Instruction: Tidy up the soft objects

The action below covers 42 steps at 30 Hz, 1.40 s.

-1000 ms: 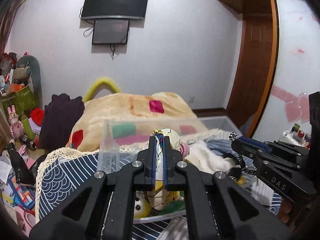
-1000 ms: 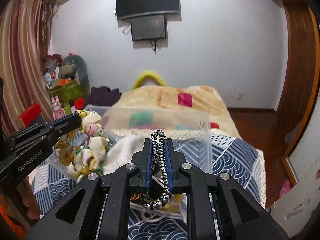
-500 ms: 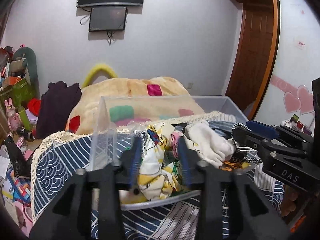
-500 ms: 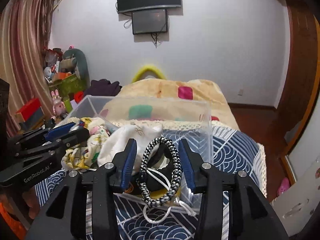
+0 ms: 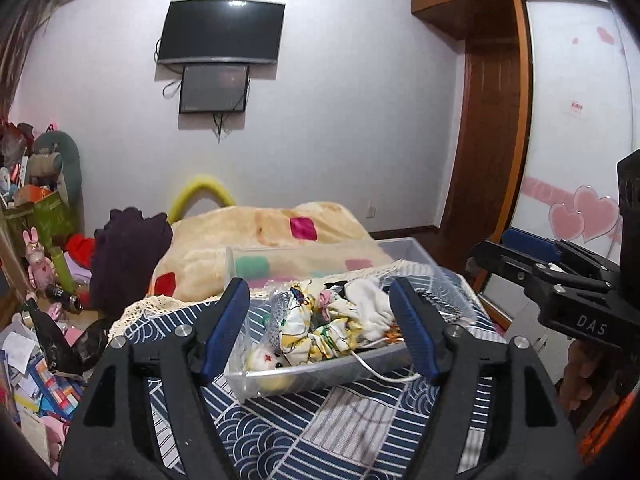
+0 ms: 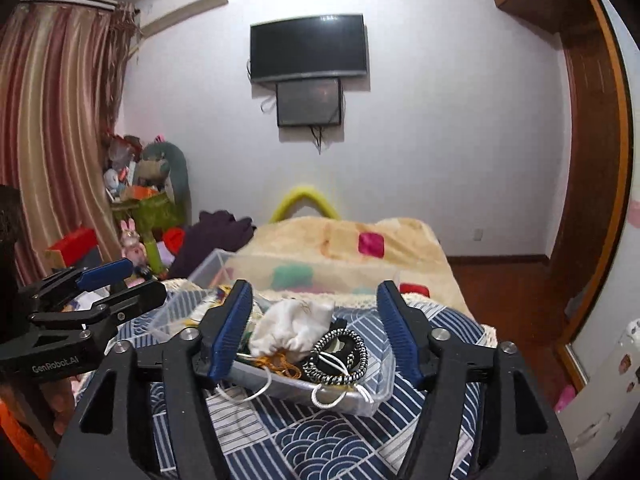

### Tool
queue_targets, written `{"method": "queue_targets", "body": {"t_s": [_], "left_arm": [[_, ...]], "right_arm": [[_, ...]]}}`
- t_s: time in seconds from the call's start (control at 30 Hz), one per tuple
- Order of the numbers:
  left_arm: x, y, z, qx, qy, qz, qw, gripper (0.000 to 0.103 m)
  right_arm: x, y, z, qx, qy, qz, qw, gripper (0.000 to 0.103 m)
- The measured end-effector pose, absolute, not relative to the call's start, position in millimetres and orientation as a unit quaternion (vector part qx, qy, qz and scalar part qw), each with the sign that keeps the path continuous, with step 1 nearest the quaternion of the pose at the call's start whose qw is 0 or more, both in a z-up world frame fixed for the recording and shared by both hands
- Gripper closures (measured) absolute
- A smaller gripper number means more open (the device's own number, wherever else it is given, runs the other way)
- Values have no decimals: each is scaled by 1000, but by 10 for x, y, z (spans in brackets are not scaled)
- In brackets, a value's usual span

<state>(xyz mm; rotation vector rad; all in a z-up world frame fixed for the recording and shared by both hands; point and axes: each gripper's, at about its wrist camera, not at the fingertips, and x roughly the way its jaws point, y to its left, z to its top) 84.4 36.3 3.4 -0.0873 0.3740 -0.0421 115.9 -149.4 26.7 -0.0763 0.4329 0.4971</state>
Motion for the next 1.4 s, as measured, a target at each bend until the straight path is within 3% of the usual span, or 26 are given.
{"method": "queue_targets", "body": {"t_s": [0.1,0.17,0.37,1.4], "left_arm": [[658,317,117,-36,172,-22,984,28],[536,290,170,-34,161,-21,986,19],[209,218,268,-29,134,-18,990,5],[9,151,92,-37,139,-23,989,1]], "right_arm": [[1003,-1539,346,-45,190,247,949,36],[949,-1550,385,-43,184,251,949,35],[737,-1591,442,-38,160,256,953,21],[483,-1641,254,-27,152,263,952,17]]}}
